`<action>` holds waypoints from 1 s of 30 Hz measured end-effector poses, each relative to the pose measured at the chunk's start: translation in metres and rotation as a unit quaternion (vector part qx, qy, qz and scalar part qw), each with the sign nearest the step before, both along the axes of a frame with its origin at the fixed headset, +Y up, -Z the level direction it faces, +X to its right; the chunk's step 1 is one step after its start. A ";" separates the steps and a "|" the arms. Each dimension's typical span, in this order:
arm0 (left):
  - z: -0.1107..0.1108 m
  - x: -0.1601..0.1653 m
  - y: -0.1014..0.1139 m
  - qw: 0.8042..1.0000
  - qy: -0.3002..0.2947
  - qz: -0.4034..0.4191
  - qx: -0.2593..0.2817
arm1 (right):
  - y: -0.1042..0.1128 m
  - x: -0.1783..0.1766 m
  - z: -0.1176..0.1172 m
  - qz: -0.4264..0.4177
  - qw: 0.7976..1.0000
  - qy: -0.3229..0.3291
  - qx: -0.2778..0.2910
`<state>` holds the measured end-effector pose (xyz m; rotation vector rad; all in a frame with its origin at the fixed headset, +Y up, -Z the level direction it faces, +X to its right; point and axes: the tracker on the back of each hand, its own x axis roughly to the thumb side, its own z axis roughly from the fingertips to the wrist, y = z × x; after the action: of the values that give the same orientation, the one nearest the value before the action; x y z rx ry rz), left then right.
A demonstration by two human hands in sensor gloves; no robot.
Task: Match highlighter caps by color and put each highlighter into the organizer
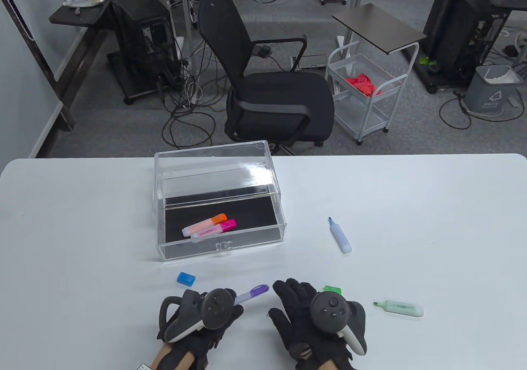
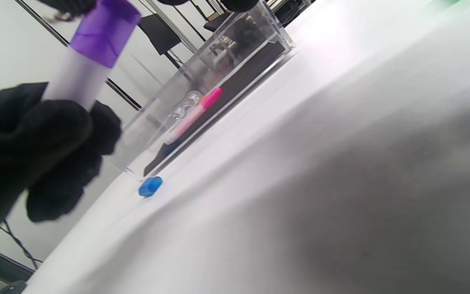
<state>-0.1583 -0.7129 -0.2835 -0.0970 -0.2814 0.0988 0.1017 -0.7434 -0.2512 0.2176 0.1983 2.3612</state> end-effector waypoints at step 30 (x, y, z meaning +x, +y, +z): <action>-0.127 -0.033 0.033 0.986 0.140 -0.089 -0.004 | -0.003 -0.004 -0.004 0.059 0.998 0.009 -0.024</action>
<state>-0.1909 -0.6802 -0.4104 -0.1137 0.0100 -0.0634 0.0978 -0.7469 -0.2556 0.2089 0.2843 2.4688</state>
